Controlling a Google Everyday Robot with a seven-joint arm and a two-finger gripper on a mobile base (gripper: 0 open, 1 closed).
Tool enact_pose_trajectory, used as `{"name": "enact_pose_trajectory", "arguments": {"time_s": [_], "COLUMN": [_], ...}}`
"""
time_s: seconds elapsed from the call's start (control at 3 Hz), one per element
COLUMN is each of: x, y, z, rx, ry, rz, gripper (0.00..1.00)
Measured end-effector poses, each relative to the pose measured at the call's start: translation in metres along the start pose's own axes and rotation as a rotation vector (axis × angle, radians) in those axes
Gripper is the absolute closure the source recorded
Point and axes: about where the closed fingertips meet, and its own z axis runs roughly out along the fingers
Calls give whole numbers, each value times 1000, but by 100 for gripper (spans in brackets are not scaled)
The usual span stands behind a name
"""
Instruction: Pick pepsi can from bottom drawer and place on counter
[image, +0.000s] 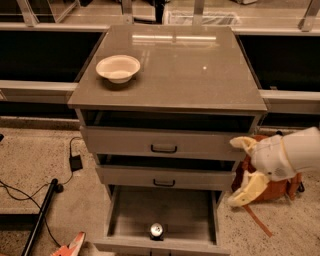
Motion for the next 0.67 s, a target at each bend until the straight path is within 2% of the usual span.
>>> {"name": "enact_pose_trajectory", "arguments": {"time_s": [0.33,0.67], "x": [24,52], "y": [12,7], "z": [81,140], "rx": [-18,24], "ry": [-210,-312], "rz": [9,-36], "gripper": [0,0]}}
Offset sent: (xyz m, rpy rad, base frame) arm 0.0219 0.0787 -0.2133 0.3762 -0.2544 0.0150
